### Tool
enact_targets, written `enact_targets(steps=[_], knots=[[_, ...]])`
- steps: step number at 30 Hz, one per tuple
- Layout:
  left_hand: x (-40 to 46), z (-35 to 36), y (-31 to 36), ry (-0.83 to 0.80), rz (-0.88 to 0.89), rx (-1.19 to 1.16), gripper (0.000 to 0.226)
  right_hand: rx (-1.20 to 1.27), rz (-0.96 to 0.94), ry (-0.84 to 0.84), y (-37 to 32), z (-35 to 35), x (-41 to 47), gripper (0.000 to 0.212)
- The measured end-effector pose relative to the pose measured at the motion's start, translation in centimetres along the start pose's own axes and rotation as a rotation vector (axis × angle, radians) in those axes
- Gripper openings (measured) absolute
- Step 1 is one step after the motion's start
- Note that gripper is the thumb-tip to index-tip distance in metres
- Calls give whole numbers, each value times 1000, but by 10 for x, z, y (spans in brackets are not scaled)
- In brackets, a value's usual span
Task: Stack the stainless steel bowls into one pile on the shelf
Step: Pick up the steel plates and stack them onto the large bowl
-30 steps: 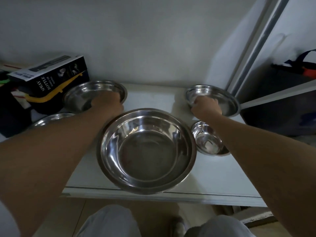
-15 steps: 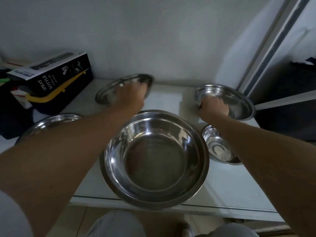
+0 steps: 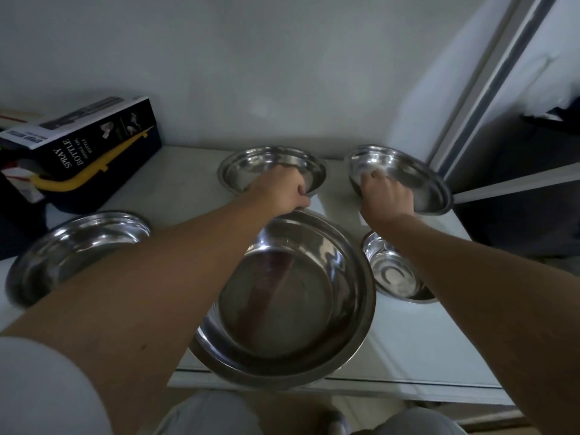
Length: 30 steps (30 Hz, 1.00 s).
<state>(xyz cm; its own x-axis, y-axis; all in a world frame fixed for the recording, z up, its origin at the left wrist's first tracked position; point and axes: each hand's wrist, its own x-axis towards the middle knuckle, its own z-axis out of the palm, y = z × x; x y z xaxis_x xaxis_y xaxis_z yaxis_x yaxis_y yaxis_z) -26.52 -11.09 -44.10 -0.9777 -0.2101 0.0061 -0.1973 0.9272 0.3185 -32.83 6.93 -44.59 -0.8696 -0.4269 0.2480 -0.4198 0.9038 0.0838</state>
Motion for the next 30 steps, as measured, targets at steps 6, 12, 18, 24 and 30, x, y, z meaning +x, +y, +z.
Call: enact_targets(steps=[6,12,18,24,30], knots=[[4,-11,7,188,-221,-492,43,25,-217,171,-25,-28,2,37],[3,-56,-18,289,-488,-1148,40,119,-463,265,-75,-54,-2,36],[1,-60,-62,229,-646,-1167,14,205,-601,224,-95,-57,5,41],[15,-57,-88,402,-642,-1253,48,209,-587,242,-90,-53,6,54],[18,-49,-97,427,-692,-1222,48,867,182,161,-78,-45,22,56]])
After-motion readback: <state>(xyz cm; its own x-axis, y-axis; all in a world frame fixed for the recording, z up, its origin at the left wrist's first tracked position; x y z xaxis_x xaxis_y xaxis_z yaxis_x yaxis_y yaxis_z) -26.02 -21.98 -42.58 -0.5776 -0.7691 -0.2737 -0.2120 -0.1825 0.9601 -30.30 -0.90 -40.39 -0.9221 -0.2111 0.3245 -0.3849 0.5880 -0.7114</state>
